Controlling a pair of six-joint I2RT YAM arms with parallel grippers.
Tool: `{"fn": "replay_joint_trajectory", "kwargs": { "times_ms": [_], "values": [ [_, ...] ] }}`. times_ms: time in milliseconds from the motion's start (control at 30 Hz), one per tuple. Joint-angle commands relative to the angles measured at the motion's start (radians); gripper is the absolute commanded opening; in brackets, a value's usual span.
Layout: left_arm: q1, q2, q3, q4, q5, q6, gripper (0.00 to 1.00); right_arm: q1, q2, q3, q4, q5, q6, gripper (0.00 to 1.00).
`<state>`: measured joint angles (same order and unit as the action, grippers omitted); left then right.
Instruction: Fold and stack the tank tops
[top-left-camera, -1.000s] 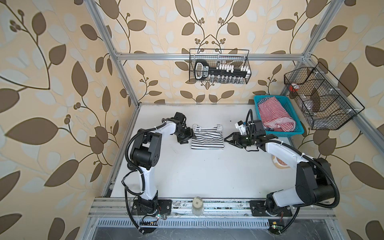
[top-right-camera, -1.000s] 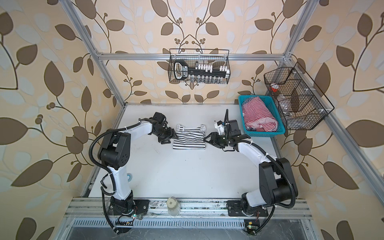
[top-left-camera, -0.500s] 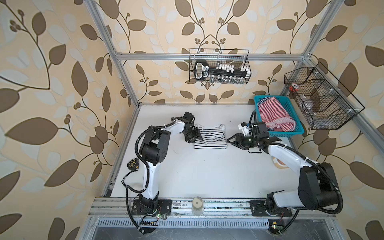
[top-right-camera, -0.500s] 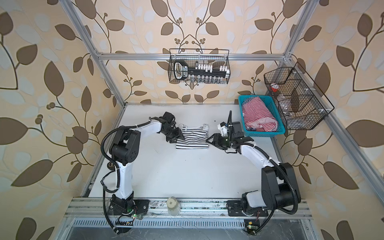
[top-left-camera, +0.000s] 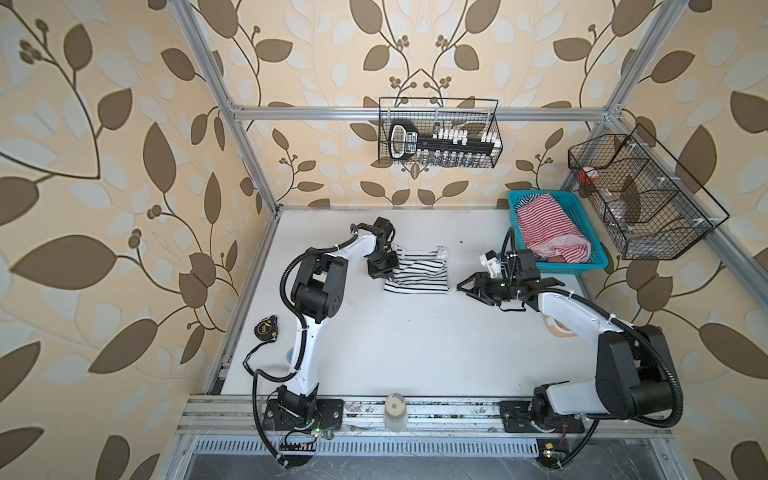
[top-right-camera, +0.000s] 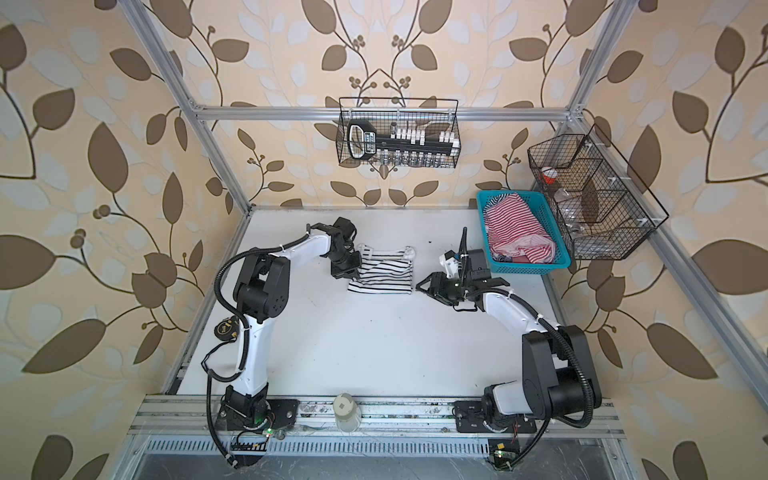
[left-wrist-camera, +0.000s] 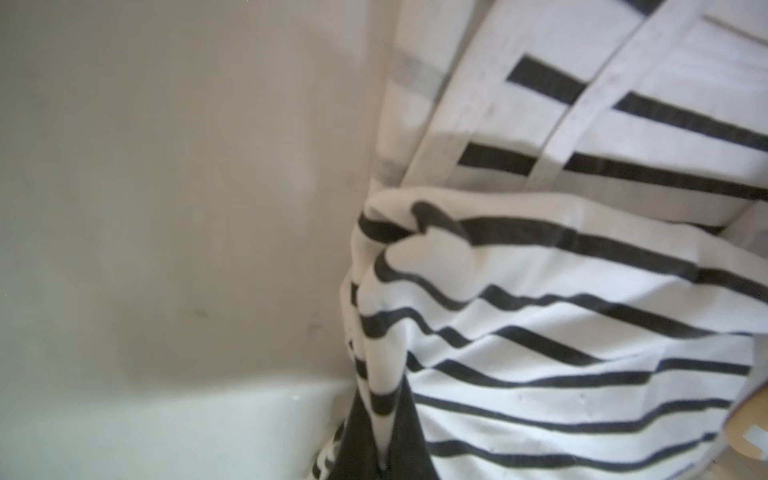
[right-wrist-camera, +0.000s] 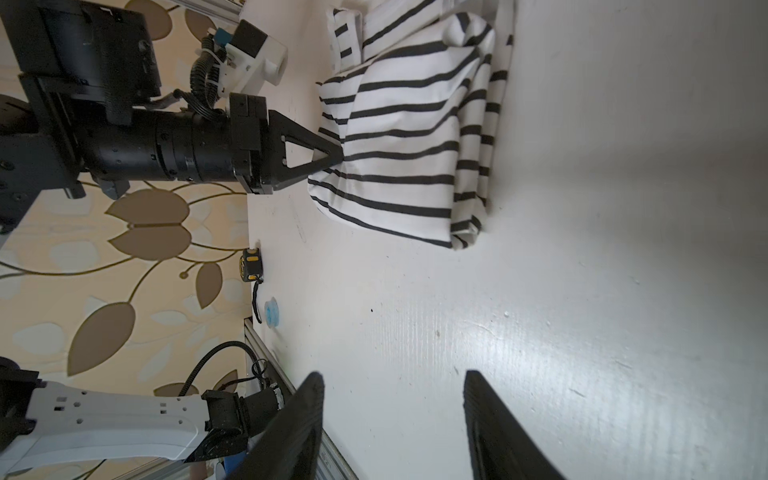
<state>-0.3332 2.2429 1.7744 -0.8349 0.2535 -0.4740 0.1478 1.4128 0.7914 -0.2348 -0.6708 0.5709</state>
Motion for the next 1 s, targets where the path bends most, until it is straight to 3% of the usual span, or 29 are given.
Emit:
{"fn": "replay_joint_trajectory", "kwargs": {
  "times_ms": [0,167,467,767,967],
  "values": [
    [0.081,0.057,0.058,-0.167,-0.193,0.078,0.0,-0.004,-0.001,-0.018,0.018,-0.027,-0.024,0.54],
    [0.161,0.096,0.167,-0.229,-0.227,0.147,0.0,-0.005,0.029,-0.011,0.025,-0.043,-0.033,0.55],
    [0.282,0.224,0.471,-0.377,-0.393,0.282,0.0,-0.008,0.095,-0.005,0.052,-0.061,-0.04,0.55],
    [0.414,0.243,0.556,-0.321,-0.429,0.368,0.0,-0.008,0.16,0.008,0.068,-0.058,-0.037,0.54],
    [0.451,0.27,0.589,-0.228,-0.542,0.482,0.0,-0.006,0.187,0.022,0.059,-0.04,-0.028,0.54]
  ]
}}
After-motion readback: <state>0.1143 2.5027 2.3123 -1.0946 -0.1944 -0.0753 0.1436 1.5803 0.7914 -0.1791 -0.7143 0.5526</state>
